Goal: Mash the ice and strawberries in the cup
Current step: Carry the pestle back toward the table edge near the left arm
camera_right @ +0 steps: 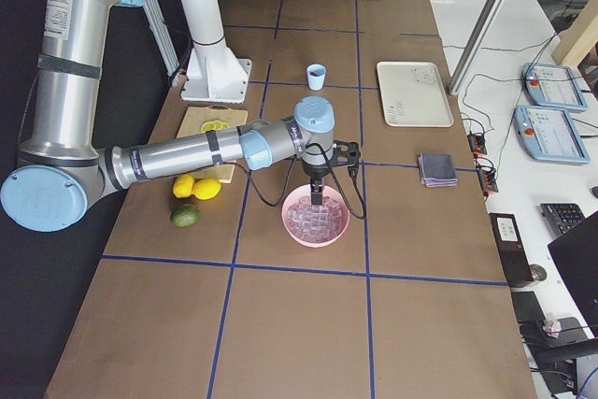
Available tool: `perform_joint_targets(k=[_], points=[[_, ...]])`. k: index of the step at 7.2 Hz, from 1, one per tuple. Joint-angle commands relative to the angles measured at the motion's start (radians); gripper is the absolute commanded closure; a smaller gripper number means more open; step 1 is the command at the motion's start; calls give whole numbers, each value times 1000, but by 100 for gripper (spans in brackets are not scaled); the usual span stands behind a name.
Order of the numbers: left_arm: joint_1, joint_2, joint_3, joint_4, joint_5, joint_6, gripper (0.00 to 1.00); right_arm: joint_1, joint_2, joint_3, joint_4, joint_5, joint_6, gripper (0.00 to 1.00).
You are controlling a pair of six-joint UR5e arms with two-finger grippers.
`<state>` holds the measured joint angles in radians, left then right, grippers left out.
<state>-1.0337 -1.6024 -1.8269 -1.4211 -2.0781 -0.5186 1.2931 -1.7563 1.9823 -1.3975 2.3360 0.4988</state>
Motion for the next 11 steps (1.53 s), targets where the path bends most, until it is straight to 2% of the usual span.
perform_joint_targets(k=[1,4,5,11], points=[[-26,-57,130,-2,0,80,100,0,0,1,0,3,1,0],[-28,-151,266,-10,0,81,100,0,1,3,0,3,3,0],[-29,-151,303,-31,1,100,100,0,3,3,0,3,3,0],[-31,-152,373,-75,1,114,100,0,3,3,0,3,3,0]])
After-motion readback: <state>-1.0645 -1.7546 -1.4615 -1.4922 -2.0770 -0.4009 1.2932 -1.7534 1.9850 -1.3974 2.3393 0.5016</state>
